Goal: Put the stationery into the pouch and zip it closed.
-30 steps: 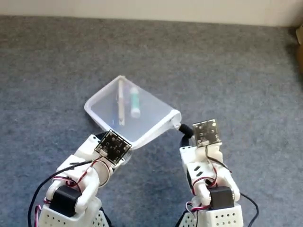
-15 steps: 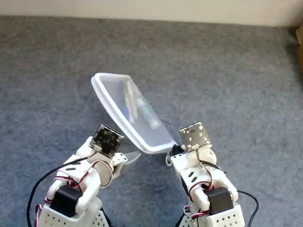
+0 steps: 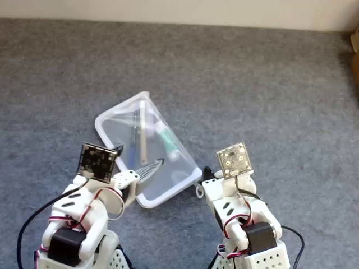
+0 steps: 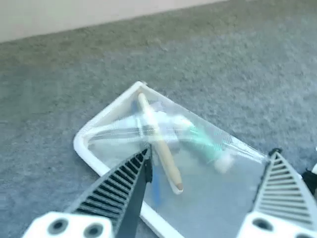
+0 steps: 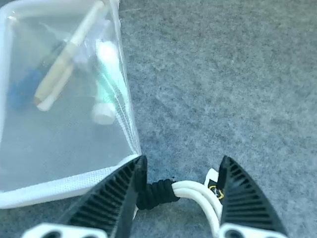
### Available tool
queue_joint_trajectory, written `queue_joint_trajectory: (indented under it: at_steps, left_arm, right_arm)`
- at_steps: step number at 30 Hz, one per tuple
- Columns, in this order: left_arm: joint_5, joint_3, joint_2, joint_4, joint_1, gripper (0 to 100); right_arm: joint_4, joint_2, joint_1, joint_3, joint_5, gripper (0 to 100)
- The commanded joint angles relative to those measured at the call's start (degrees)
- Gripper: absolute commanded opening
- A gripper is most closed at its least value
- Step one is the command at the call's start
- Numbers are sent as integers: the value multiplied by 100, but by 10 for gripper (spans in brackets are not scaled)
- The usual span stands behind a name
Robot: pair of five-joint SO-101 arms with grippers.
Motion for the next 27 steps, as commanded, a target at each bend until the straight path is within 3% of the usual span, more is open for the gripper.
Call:
queue_joint_trajectory:
  at_steps: [1,6,16,27]
  left_arm:
    - [35,-453,-31,-9,-418,333]
    - [35,-400,-31,0,-1024,319]
    - [18,277,-31,-18,-2167,104]
    - [18,980,-31,-18,-2818,77]
  right_arm:
    - [-127,-57,-4,-224,-44,217]
    - [-127,-57,4,-224,-44,148]
    - [-154,-57,4,-259,-35,6]
    - [-154,-57,215,154,-44,5]
